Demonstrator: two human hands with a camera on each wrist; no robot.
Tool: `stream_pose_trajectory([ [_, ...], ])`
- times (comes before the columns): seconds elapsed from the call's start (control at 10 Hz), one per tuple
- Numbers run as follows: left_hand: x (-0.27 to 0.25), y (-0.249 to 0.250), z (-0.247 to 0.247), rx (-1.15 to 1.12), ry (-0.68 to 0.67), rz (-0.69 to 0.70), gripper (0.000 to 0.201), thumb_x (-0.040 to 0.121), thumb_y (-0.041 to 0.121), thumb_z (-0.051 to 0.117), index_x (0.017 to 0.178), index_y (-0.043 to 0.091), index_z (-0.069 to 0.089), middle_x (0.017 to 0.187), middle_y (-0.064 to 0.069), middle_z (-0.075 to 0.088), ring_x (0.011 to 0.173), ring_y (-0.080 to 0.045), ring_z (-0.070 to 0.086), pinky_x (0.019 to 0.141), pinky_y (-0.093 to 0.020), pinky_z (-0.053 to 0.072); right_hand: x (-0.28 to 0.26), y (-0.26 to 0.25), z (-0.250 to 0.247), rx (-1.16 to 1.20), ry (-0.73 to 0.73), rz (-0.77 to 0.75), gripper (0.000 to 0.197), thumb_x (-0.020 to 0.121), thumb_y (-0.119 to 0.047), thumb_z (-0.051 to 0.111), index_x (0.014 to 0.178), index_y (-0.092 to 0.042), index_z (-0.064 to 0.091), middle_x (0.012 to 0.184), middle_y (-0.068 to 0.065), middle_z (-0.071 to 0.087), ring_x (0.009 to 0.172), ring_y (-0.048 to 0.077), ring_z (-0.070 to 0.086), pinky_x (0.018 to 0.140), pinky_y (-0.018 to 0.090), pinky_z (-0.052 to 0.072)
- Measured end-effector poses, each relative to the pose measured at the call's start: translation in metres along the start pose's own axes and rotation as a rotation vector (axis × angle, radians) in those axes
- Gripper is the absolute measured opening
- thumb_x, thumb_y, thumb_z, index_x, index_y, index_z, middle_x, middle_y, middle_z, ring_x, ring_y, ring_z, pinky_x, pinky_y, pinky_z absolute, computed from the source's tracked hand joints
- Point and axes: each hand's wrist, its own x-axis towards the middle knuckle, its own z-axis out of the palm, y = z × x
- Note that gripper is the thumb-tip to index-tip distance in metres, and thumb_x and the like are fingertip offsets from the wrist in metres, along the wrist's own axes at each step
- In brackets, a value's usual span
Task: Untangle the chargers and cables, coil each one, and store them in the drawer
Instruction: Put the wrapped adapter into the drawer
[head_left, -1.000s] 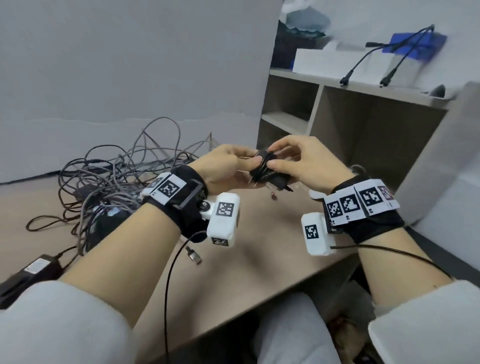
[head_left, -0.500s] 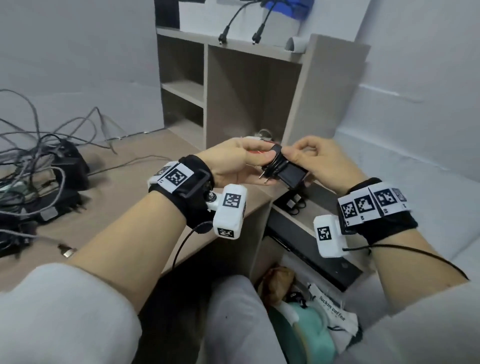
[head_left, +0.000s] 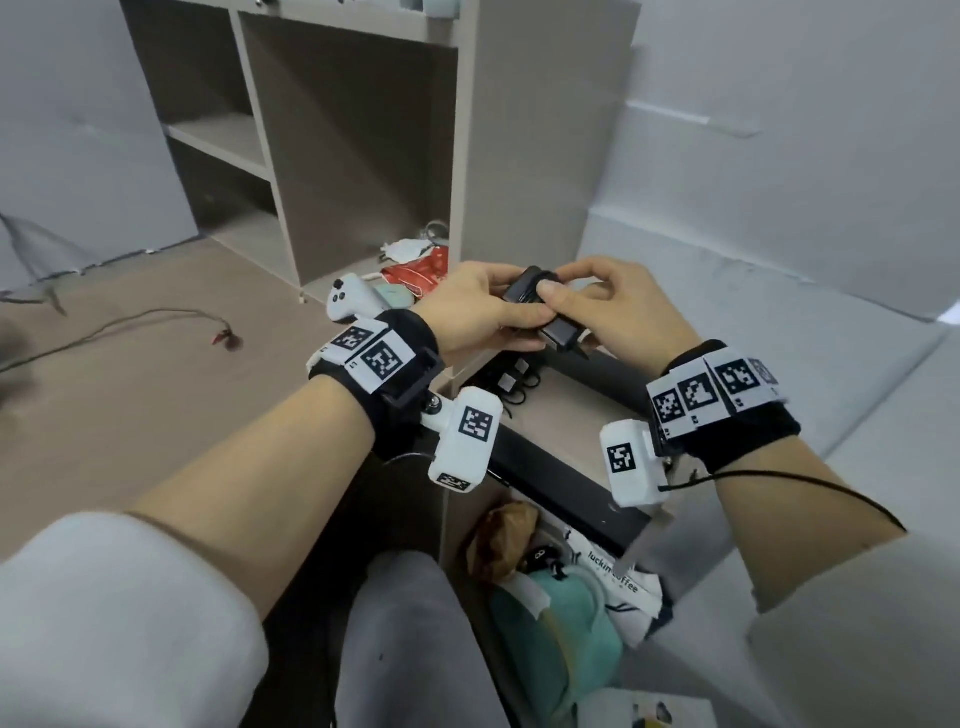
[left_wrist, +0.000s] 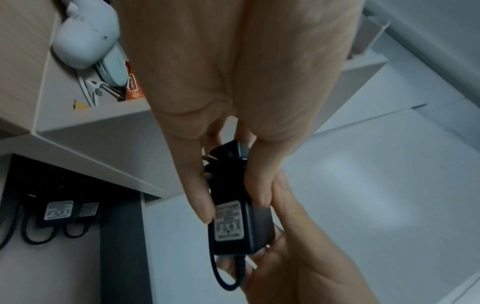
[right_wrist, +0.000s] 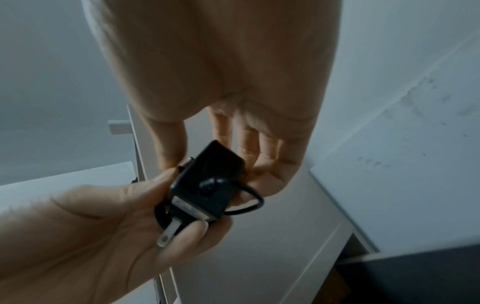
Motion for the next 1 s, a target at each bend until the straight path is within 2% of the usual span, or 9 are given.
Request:
stream_pose_trajectory([
  [0.1, 0.01, -0.012, 0.001, 0.044, 0.026, -0.006, 0.04, 0.089, -0.005, 0.069, 0.127, 0.003, 0.063, 0.105, -0.016, 0.07, 0.098, -0.026, 0.072, 0.088, -0.037, 0.06, 0.008, 0.014, 0.002, 0.098, -0.021, 0.066, 0.029, 0.09, -0.029, 0.076, 0.113, -0.013, 0.068, 0.093, 0.027, 0.073, 0.08, 0.035, 0.073, 0.072, 0.04, 0.059],
  [0.2, 0.017, -0.024, -0.005, 0.11, 0.008, -0.071, 0.053, 0.086, 0.011, 0.078, 0.135, 0.008, 0.059, 0.127, -0.018, 0.066, 0.115, -0.03, 0.067, 0.099, -0.042, 0.055, 0.016, 0.03, 0.005, 0.203, -0.033, 0.169, 0.03, 0.089, -0.023, 0.076, 0.115, -0.01, 0.068, 0.102, 0.029, 0.071, 0.08, 0.026, 0.069, 0.069, 0.035, 0.055],
  [0.3, 0.019, -0.037, -0.01, 0.179, 0.08, -0.236, 0.058, 0.085, 0.024, 0.08, 0.133, 0.003, 0.055, 0.127, -0.015, 0.066, 0.111, -0.029, 0.069, 0.096, -0.042, 0.057, 0.027, 0.049, 0.005, 0.22, 0.003, 0.302, 0.03, 0.089, -0.021, 0.076, 0.116, -0.011, 0.067, 0.094, 0.014, 0.07, 0.068, 0.016, 0.066, 0.051, 0.021, 0.05],
  [0.4, 0.014, -0.058, -0.006, 0.11, 0.137, -0.472, 0.029, 0.098, 0.013, 0.064, 0.116, -0.009, 0.06, 0.106, -0.027, 0.07, 0.089, -0.037, 0.074, 0.075, -0.041, 0.063, 0.041, 0.076, 0.01, 0.13, 0.02, 0.459, 0.028, 0.09, -0.02, 0.075, 0.115, -0.013, 0.064, 0.083, 0.007, 0.064, 0.055, 0.014, 0.057, 0.042, 0.022, 0.043],
  [0.5, 0.007, -0.086, 0.002, 0.058, 0.144, -0.698, 0.036, 0.103, 0.021, 0.057, 0.106, -0.016, 0.06, 0.086, -0.029, 0.068, 0.074, -0.037, 0.072, 0.072, -0.045, 0.063, 0.055, 0.104, 0.023, -0.006, -0.083, 0.565, 0.021, 0.089, -0.021, 0.075, 0.104, -0.017, 0.061, 0.086, 0.01, 0.062, 0.054, 0.015, 0.058, 0.043, 0.026, 0.049],
  [0.7, 0.023, -0.134, -0.002, -0.185, 0.305, -0.916, 0.062, 0.103, 0.045, 0.051, 0.088, -0.015, 0.054, 0.077, -0.031, 0.067, 0.081, -0.04, 0.066, 0.091, -0.05, 0.055, 0.075, 0.138, 0.044, -0.306, -0.326, 0.634, 0.051, 0.089, -0.024, 0.074, 0.135, -0.008, 0.058, 0.135, 0.014, 0.06, 0.109, 0.027, 0.061, 0.096, 0.044, 0.055],
  [0.8, 0.033, -0.141, -0.005, -0.244, 0.28, -0.923, 0.066, 0.103, 0.049, 0.047, 0.086, -0.015, 0.057, 0.075, -0.031, 0.068, 0.105, -0.043, 0.067, 0.101, -0.049, 0.051, 0.079, 0.136, 0.051, -0.441, -0.448, 0.641, 0.053, 0.089, -0.026, 0.075, 0.135, -0.007, 0.057, 0.138, 0.015, 0.058, 0.126, 0.032, 0.057, 0.105, 0.041, 0.048],
  [0.9, 0.033, -0.145, -0.009, -0.269, 0.22, -0.938, 0.068, 0.104, 0.05, 0.043, 0.089, -0.015, 0.058, 0.101, -0.033, 0.07, 0.126, -0.04, 0.058, 0.11, -0.045, 0.044, 0.085, 0.135, 0.064, -0.615, -0.571, 0.651, 0.072, 0.077, -0.05, 0.081, 0.133, -0.012, 0.059, 0.127, 0.008, 0.066, 0.116, 0.03, 0.063, 0.104, 0.039, 0.048],
  [1.0, 0.032, -0.147, -0.01, -0.265, 0.221, -0.928, 0.067, 0.104, 0.049, 0.044, 0.085, -0.013, 0.06, 0.081, -0.026, 0.071, 0.122, -0.039, 0.061, 0.107, -0.045, 0.047, 0.093, 0.14, 0.077, -0.646, -0.602, 0.624, 0.067, 0.071, -0.053, 0.083, 0.124, -0.017, 0.067, 0.119, 0.009, 0.07, 0.109, 0.03, 0.066, 0.101, 0.043, 0.051],
])
